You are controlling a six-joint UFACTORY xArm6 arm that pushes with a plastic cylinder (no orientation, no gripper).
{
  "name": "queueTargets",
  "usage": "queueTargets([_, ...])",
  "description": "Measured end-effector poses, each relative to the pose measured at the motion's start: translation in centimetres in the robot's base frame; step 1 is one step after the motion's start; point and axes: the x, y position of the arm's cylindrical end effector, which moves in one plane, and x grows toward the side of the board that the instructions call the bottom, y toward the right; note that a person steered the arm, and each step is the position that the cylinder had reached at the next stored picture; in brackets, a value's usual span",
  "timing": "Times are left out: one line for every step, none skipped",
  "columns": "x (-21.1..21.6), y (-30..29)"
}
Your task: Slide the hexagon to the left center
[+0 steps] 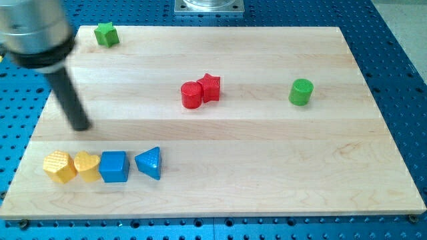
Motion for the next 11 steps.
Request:
queueTargets([3.0,-4.5])
queueTargets([10.3,-3.6])
queueTargets([14.6,-0.8])
queueTargets([12.7,4.0])
queueTargets([7.3,5.6])
queueTargets([2.3,5.3])
queueTargets([3.7,5.3])
queueTargets([7.9,3.7])
queueTargets([9.6,1.2])
queueTargets([6.6,1.1])
queueTargets([1.9,1.4])
